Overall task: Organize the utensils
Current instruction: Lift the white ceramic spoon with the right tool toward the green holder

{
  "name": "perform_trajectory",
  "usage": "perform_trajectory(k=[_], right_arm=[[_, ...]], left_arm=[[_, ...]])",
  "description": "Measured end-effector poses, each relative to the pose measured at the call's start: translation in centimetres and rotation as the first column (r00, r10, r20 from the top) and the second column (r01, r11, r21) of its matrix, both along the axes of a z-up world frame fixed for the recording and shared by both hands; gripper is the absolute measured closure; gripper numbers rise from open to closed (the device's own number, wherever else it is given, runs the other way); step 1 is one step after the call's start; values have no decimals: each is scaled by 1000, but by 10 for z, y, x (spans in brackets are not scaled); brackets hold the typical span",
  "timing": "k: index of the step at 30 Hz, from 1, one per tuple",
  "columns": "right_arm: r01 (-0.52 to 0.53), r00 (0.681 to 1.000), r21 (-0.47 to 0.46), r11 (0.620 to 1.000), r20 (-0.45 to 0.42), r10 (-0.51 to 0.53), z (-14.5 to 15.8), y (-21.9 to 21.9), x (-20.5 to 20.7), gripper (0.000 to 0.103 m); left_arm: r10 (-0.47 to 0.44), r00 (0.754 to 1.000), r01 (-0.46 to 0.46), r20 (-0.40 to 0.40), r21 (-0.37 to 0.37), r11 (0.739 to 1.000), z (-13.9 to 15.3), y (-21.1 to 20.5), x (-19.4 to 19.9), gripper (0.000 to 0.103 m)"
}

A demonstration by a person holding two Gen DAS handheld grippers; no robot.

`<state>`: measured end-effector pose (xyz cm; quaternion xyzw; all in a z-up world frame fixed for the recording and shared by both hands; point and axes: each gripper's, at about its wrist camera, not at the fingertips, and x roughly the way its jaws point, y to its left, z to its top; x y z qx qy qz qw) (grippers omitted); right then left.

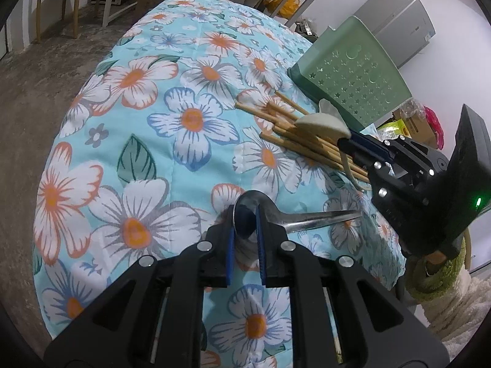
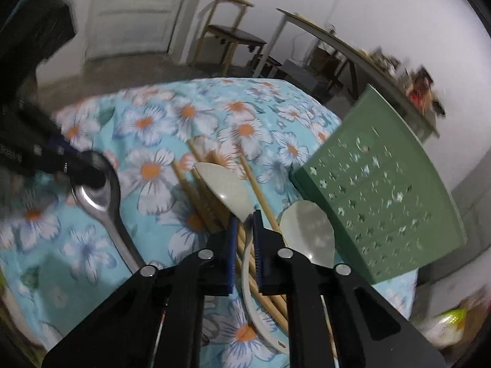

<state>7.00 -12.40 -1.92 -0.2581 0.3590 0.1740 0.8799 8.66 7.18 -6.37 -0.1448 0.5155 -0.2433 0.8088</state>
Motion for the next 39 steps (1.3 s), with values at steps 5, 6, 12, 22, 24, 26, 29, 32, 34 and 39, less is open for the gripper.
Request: perform_trajectory(k=[5,6,12,22,24,26,29,32,34,39], right_arm=[[50,999,100,994,-12,-49,2,-11,4,100],[57,998,119,991,-13,-56,3,-14,5,100],[107,994,264,959,-6,-110,18,-35,6,101],[160,976,454,876,62,-210,54,-74,-12,101],[171,969,499,850,72,-237,62,-83,-20,101],[178,963,534,827,79,-258,66,-92,-26,101],[190,950,583,790,92,-297,74,-108,-37,101],[203,939,619,759,97,-331,78,-122,-46,101],[211,931,642,737,99,-352,81,-132,-53,101],[206,910,688,696,127,-395,92,-149,-68,101]], left_arm=[[18,999,-18,31,15,1000,3,-3,-3,92],[23,999,-24,38,15,1000,3,-4,-3,93],[55,997,-54,55,-16,998,9,-1,-7,96],[90,984,-80,155,-67,995,45,0,-21,101],[92,981,-81,174,-72,994,53,0,-23,101],[94,976,-81,199,-69,994,63,-1,-25,101],[97,967,-81,236,-77,994,79,0,-28,101],[101,954,-82,283,-81,993,97,2,-31,101],[106,941,-83,321,-85,993,112,3,-32,101],[126,899,-76,419,-134,988,156,8,-25,101]])
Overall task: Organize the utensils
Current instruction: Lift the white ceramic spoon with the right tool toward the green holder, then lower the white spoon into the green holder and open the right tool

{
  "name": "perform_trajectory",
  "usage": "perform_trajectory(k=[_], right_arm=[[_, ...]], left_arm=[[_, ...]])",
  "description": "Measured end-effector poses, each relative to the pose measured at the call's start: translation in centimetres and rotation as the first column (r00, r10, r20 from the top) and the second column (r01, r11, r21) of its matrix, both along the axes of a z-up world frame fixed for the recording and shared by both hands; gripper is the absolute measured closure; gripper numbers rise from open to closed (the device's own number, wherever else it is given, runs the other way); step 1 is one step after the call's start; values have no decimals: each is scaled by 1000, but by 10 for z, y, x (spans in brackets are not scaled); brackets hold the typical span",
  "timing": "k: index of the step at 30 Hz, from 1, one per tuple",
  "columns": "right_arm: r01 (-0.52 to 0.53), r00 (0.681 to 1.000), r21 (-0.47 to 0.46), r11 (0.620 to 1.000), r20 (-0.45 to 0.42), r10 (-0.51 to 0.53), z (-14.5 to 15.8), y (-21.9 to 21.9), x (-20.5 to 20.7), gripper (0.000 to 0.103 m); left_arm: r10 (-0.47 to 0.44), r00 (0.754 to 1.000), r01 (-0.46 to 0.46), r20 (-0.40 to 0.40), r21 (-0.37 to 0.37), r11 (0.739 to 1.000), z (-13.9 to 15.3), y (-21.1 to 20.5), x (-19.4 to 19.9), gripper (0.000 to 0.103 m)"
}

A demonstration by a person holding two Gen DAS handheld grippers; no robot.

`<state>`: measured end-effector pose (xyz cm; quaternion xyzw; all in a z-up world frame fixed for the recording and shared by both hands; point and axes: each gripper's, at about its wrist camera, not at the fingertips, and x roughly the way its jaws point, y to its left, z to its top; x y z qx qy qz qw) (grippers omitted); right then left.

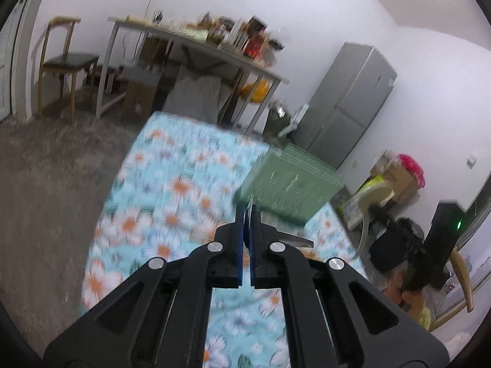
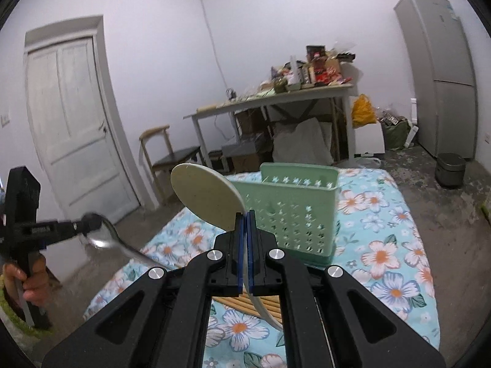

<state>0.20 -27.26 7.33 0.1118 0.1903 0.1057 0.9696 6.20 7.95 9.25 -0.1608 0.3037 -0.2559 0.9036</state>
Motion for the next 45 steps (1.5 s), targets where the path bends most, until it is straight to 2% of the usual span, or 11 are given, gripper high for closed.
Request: perform_trajectory(k=[4,8,13,16,19,23,27,32,35,41,45], right_arm=[[17,999,27,999,40,-18,9,-6,-9,101],[17,997,47,999,74,-21,17,-11,-15,101],[5,995,56,998,104,-11,23,-15,-18,101],[8,994,64,998,109,-15,22,-18,-17,101],[12,994,79,997,106,-20,19,-22,-16,101],[17,995,93,996,94,-25,13,-30,-11,101],[22,996,103,994,81,-30,8,-36,-6,101],[28,997,116,993,73,-37,5,-41,-2,101],[33,997,117,993,69,-41,3,-44,1,101],[39,997,132,991,60,-48,0,-50,6,101],[30,997,164,986,62,-41,2,-56,12,101]], left_arm=[[-8,997,9,77,-10,1000,35,-5,12,101],[6,985,-10,173,18,1000,71,-18,27,101],[20,982,-38,188,96,995,100,-44,68,101],[13,982,-48,188,182,982,106,-64,91,101],[-5,989,-34,146,267,963,99,-86,112,101],[-37,995,3,90,345,938,84,-110,131,101],[-39,996,4,77,411,912,72,-131,149,101],[-54,997,26,54,424,905,58,-147,162,100],[-75,996,50,47,400,915,53,-156,168,98],[-79,994,51,70,344,938,48,-160,169,74],[-43,993,7,111,299,954,50,-147,162,58]])
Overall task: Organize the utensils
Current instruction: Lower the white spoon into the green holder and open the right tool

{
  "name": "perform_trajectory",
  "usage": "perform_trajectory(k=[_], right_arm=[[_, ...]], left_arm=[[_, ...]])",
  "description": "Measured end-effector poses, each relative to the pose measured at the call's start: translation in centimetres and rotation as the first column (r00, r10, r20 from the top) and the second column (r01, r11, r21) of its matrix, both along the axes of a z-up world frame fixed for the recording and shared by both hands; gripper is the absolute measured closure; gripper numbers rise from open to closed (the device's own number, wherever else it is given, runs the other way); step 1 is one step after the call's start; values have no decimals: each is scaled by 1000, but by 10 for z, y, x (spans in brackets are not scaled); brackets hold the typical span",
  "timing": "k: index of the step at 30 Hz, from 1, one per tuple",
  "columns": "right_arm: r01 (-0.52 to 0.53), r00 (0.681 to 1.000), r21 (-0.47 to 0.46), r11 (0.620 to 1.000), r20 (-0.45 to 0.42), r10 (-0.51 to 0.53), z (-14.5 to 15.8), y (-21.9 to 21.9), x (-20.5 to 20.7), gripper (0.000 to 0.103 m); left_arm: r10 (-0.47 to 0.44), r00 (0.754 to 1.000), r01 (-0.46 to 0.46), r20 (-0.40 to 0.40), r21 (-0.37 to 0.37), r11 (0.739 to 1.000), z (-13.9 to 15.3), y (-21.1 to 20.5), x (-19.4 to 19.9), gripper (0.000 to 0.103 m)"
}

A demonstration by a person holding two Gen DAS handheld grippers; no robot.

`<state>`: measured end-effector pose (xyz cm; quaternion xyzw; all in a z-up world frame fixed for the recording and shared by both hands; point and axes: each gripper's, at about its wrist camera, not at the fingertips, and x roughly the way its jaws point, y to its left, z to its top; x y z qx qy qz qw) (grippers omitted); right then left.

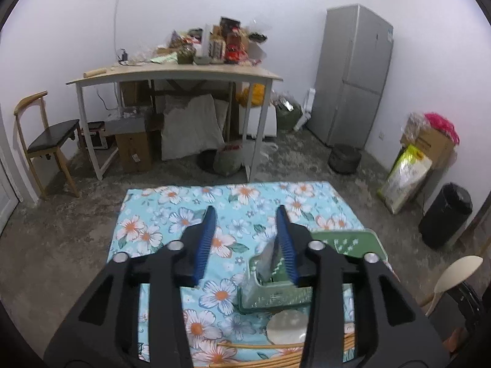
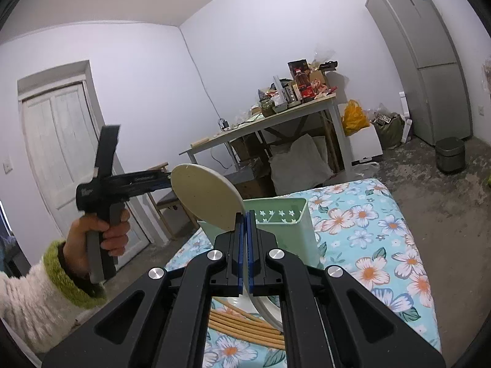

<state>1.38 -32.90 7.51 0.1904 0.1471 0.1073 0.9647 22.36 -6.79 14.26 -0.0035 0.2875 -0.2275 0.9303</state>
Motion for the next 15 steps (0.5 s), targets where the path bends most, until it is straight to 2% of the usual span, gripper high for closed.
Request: perform_trajectory(k=[3,8,15], right_arm=[[-9,1000,34,999,8,8,3,-4,7,101],[-31,999,72,997,46,28,15,-12,21,101],[-74,991,106,992,115,62,38,-21,54,101]], left_arm=[[31,999,-29,25,-56,998,4,17,-9,49],[62,998,-60,25,-93,994,-4,41,-27,37],[52,998,-57,-42,-125,991,-45,65,-60,22]])
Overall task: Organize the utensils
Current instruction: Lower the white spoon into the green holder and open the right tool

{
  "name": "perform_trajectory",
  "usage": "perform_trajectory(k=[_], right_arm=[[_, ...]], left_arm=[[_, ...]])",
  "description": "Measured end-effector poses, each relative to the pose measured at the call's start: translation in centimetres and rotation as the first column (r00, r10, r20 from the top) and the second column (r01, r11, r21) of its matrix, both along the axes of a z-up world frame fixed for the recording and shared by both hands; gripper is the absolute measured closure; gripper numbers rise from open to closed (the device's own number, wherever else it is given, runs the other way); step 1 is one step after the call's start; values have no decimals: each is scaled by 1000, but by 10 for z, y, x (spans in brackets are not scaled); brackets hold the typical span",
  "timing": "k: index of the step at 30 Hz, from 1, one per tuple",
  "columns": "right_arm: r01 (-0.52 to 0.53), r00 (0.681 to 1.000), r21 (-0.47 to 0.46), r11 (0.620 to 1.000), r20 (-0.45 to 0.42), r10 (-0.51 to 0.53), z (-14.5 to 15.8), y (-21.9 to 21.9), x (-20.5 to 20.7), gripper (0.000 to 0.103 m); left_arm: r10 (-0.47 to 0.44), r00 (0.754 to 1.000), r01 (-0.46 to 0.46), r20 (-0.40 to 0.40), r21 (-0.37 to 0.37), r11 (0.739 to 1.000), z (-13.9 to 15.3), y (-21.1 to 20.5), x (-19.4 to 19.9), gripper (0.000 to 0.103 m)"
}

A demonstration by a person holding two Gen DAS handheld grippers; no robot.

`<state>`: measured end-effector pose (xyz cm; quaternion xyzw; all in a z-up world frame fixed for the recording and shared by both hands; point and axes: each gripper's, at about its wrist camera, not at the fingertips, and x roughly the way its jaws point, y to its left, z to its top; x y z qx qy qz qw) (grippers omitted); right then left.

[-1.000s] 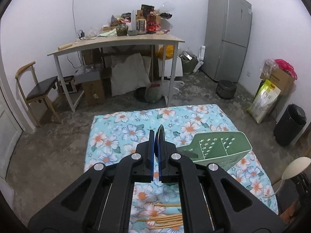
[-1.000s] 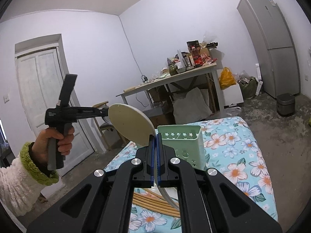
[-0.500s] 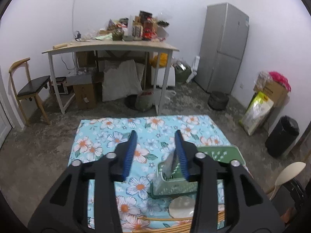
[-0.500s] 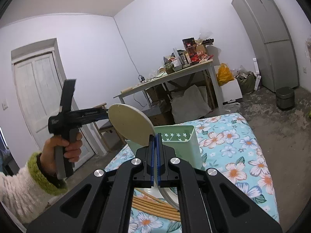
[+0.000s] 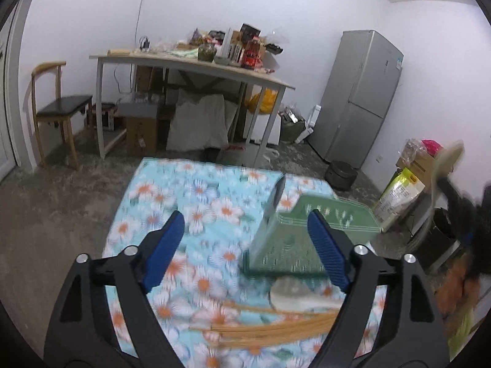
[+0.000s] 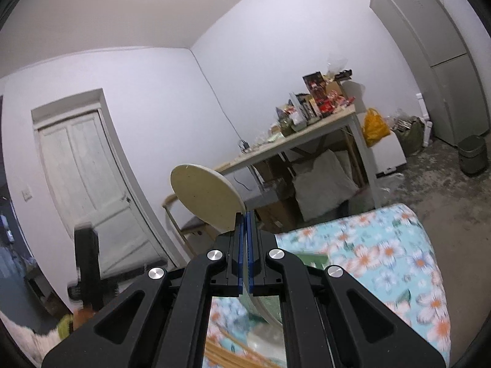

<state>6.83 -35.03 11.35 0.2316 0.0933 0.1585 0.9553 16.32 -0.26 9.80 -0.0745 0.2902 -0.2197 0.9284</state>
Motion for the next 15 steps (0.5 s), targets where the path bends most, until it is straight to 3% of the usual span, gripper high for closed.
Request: perform_trajectory(k=[7,15], right_arm=[[-48,999,33,998,27,48,7,-7,51,101],[-50,998,42,998,-37,52,-23,-10,100,101]], left_arm=[[15,999,-13,-40,42,999,-45,18,-33,16],[24,995,-16,-101,83,996,-78,31,-45,14]])
